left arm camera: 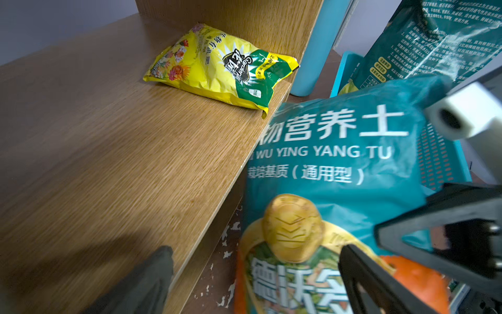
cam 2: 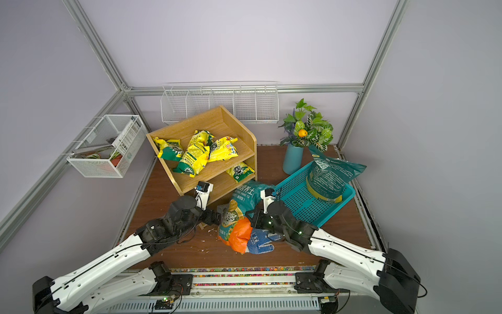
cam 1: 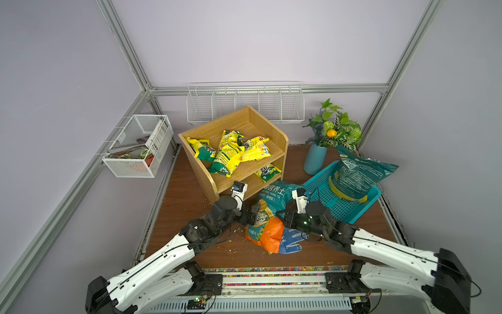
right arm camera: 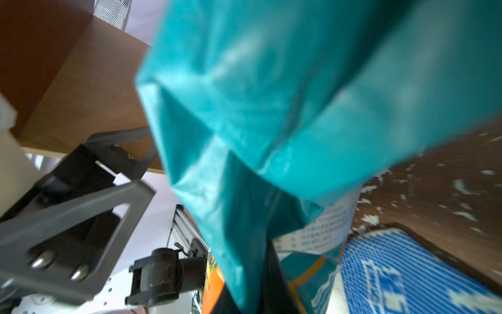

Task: Take down the fertilizer bag from the shelf
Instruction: Pick up the fertilizer bag from the shelf.

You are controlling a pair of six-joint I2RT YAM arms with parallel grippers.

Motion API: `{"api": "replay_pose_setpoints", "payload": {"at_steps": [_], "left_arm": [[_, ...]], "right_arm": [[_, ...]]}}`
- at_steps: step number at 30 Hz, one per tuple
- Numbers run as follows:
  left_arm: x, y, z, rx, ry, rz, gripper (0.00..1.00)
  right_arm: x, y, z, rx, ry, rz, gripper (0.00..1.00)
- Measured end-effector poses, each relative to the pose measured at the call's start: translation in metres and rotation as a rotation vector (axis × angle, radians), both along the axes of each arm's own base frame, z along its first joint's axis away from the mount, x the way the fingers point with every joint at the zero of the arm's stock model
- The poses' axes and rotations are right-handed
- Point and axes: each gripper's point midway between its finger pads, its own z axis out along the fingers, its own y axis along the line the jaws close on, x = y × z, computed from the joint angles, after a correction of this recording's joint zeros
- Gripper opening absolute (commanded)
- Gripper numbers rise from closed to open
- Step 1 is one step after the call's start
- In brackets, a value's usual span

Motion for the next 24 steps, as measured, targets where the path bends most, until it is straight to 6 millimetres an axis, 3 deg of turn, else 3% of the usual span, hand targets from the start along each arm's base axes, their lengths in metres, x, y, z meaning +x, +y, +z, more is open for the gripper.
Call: {"api": "replay_pose_setpoints", "payload": {"at_steps": [8, 15, 19, 24], "left_arm": [[0.005, -0.012, 0.0, 0.003, 0.007, -0.025, 1.0], [0.005, -0.03, -0.004, -0.003, 0.039, -0.087, 1.0], [0.003, -0.038, -0.01, -0.008, 0.064, -0.124, 1.0], [0.002, -0.05, -0.015, -0.014, 0.091, -0.166, 1.0]], "right_arm": [[0.008, -0.039, 0.046, -0.085, 0.012, 0.053, 0.0], [0.009, -0.072, 0.133, -0.208, -0.138, 0.099, 0.0], [0.021, -0.098, 0.177, -0.225, -0.298, 0.039, 0.0], [0.035, -0.126, 0.187, -0.301, -0.366, -0.032, 0.0]]}}
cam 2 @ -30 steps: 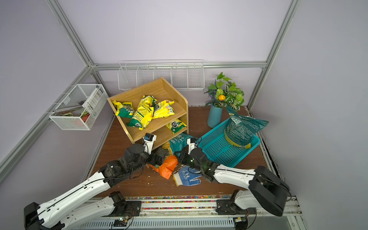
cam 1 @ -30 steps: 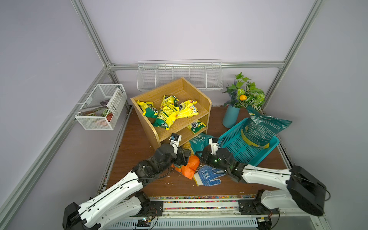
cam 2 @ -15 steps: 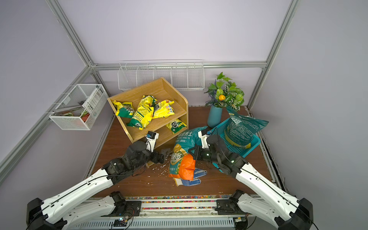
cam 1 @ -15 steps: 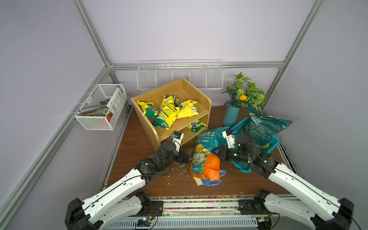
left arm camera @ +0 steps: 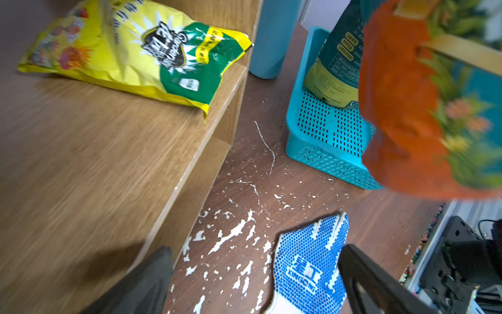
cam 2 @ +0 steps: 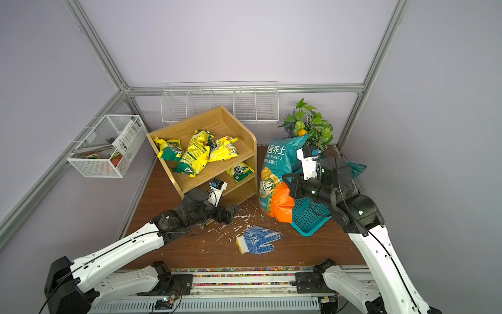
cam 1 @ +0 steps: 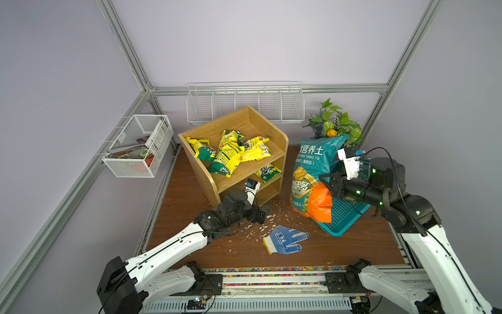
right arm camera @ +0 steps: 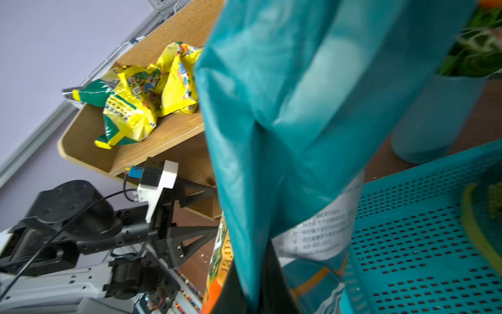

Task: Take down the fertilizer bag from the shelf
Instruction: Pick up the fertilizer bag from the shelf, then place the fertilizer bag in the storage box.

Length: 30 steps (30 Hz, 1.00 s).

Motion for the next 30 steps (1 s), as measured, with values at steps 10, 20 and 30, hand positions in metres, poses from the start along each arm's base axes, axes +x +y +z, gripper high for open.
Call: {"api": "replay_pose_setpoints", "payload": {"at_steps": [10, 20, 30], "left_arm": [[0.005, -0.028, 0.006, -0.051, 0.015, -0.075, 1.0], [0.009, -0.061, 0.018, -0.106, 0.034, -0.167, 0.99], [0.005, -0.079, 0.023, -0.128, 0.04, -0.222, 0.99]], "right_arm": [[-0.002, -0.028, -0.046, -0.25, -0.131, -0.011, 0.0], [0.049, -0.055, -0.065, -0.253, -0.108, -0.104, 0.0], [0.071, -0.076, -0.065, -0.172, -0.156, -0.157, 0.0]]}}
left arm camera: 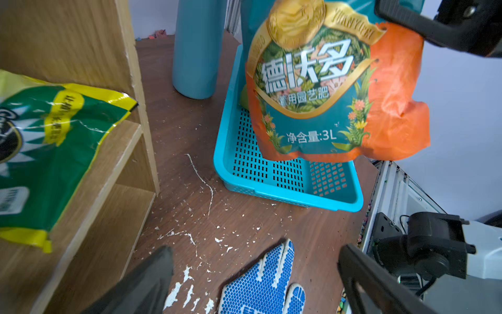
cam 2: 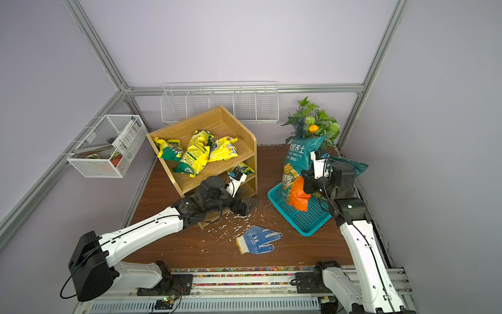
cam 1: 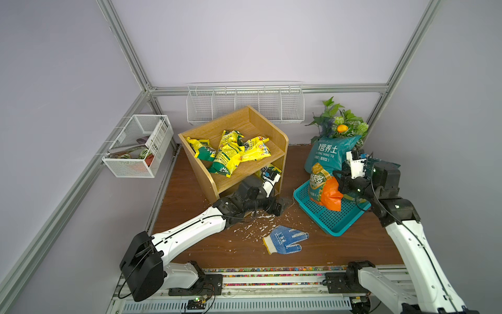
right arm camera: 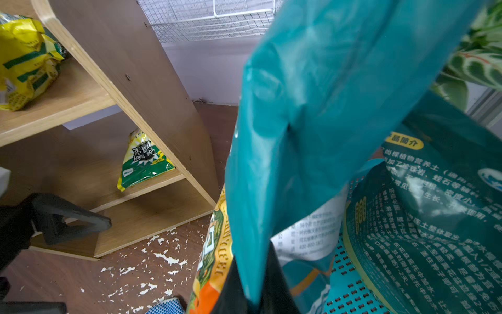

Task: Take down the fertilizer bag from the shelf
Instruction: Place the fertilizer bag in the storage box.

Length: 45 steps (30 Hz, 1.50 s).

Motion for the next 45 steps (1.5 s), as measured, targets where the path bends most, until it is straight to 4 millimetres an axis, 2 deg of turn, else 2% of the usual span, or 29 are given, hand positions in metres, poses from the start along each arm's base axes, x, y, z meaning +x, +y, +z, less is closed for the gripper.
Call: {"api": "replay_pose_setpoints", "payload": {"at_steps": [2, 4, 12, 20, 23, 25, 26, 27, 32, 35, 40, 42, 45], "left_arm": [[0.0, 0.0, -0.001, 0.003, 0.002, -0.001, 0.99], [0.0, -0.001, -0.001, 0.003, 0.002, 0.0, 0.99], [0.0, 0.0, -0.001, 0.001, 0.005, 0.002, 0.99], [0.0, 0.0, -0.002, 0.002, 0.006, 0.002, 0.99], [0.0, 0.0, -0.002, 0.002, 0.006, 0.002, 0.99], [0.0, 0.0, -0.001, 0.002, 0.006, 0.002, 0.99], [0.0, -0.001, -0.002, 0.002, 0.006, 0.002, 0.99], [0.0, -0.001, -0.002, 0.002, 0.006, 0.002, 0.99], [0.001, -0.002, -0.004, 0.007, 0.01, 0.002, 0.99], [0.002, -0.002, -0.003, 0.006, 0.008, 0.001, 0.99], [0.002, -0.002, -0.003, 0.006, 0.008, 0.002, 0.99], [0.002, -0.002, -0.003, 0.006, 0.008, 0.002, 0.99], [0.002, -0.002, -0.003, 0.005, 0.007, 0.002, 0.99]], "right_arm": [[0.002, 0.004, -0.001, 0.011, -0.019, 0.024, 0.0], [0.004, 0.009, -0.011, 0.021, -0.019, 0.047, 0.0], [-0.002, 0.004, -0.096, 0.001, 0.121, 0.024, 0.0], [-0.006, -0.002, -0.104, -0.022, 0.077, -0.002, 0.0], [-0.009, -0.005, -0.106, -0.032, 0.068, -0.018, 0.11], [-0.012, -0.009, -0.108, -0.037, 0.064, -0.042, 0.44], [-0.013, -0.012, -0.106, -0.037, 0.061, -0.065, 0.61], [-0.014, -0.016, -0.102, -0.034, 0.05, -0.088, 0.69], [-0.021, -0.033, -0.085, -0.014, 0.016, -0.203, 0.8], [-0.026, -0.04, -0.065, 0.005, -0.006, -0.252, 0.81], [-0.034, -0.055, -0.018, 0.007, -0.037, -0.343, 0.82], [-0.036, -0.06, -0.002, 0.007, -0.045, -0.373, 0.85], [-0.036, -0.063, 0.011, 0.011, -0.025, -0.398, 0.87]]}}
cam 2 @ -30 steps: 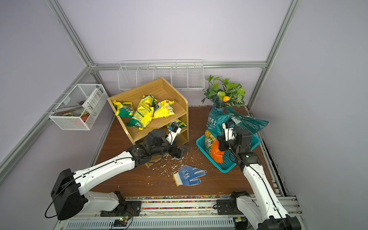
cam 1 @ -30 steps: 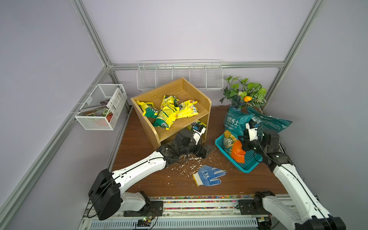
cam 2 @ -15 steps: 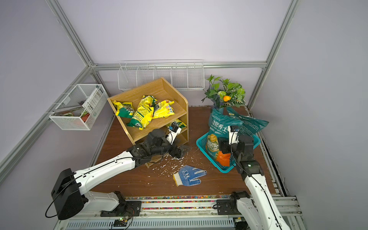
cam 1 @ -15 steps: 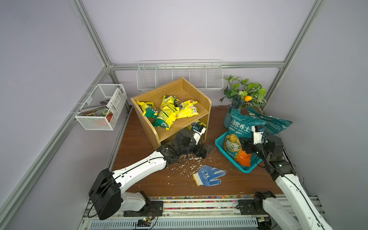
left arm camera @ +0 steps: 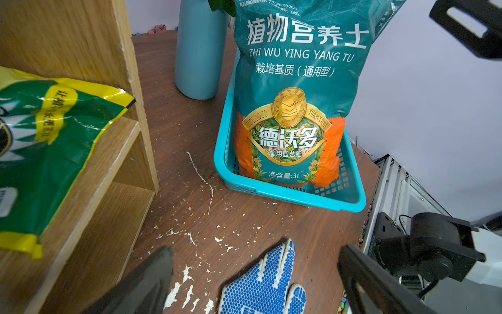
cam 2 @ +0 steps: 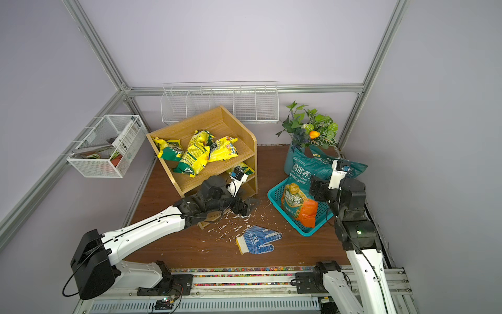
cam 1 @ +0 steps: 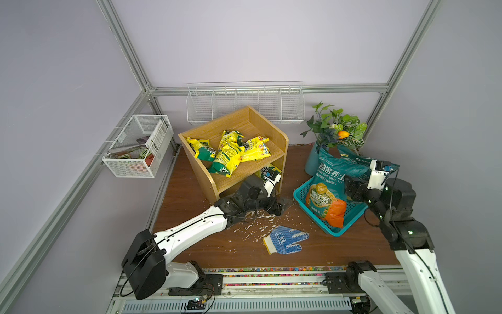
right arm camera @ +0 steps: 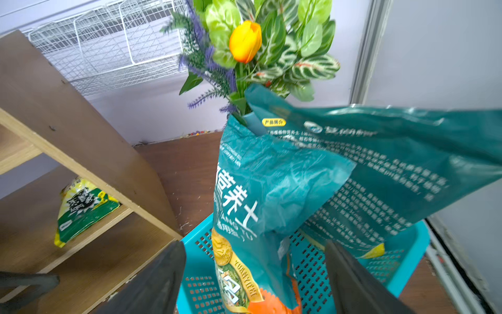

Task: Take down the fertilizer bag from the shelf
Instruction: Place the fertilizer bag in the storage box, then adjust the fertilizer bag in the storage box.

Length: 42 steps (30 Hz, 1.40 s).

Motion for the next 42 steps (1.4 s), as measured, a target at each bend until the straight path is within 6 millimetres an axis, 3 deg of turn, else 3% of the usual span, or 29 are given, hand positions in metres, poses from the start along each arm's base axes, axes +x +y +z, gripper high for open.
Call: {"api": "replay_pose_setpoints", "payload": {"at_steps": [5, 9, 12, 22, 25, 31, 32, 35, 40, 42], "left_arm": [[0.0, 0.0, 0.001, -0.001, -0.002, 0.001, 0.99], [-0.001, 0.004, 0.003, -0.004, -0.01, 0.01, 0.99], [-0.002, 0.008, 0.002, -0.003, -0.014, 0.018, 0.99], [-0.002, 0.011, -0.002, 0.002, -0.017, 0.027, 0.99], [-0.002, 0.011, -0.002, 0.002, -0.016, 0.028, 0.99], [-0.001, 0.013, 0.001, 0.0, -0.025, 0.039, 0.99], [-0.002, 0.015, 0.002, -0.001, -0.028, 0.043, 0.99], [-0.002, 0.018, 0.003, -0.004, -0.035, 0.051, 0.99], [-0.001, 0.018, 0.004, -0.003, -0.035, 0.059, 0.99], [-0.001, 0.019, 0.004, -0.002, -0.037, 0.062, 0.99]], "right_arm": [[0.031, 0.014, 0.007, 0.053, 0.132, 0.054, 0.91], [0.053, 0.018, -0.014, 0.122, 0.262, 0.056, 0.93], [0.049, 0.012, -0.025, 0.166, 0.321, 0.015, 0.93], [0.016, -0.005, -0.017, 0.208, 0.278, -0.071, 0.94], [0.022, -0.013, -0.028, 0.221, 0.297, -0.093, 0.93], [0.056, -0.016, -0.055, 0.252, 0.284, -0.085, 0.91], [0.06, -0.015, -0.055, 0.259, 0.269, -0.077, 0.88], [0.073, -0.009, -0.051, 0.303, 0.206, -0.04, 0.66], [0.083, 0.006, -0.052, 0.381, 0.15, 0.043, 0.17], [0.082, 0.01, -0.055, 0.399, 0.149, 0.061, 0.06]]}}
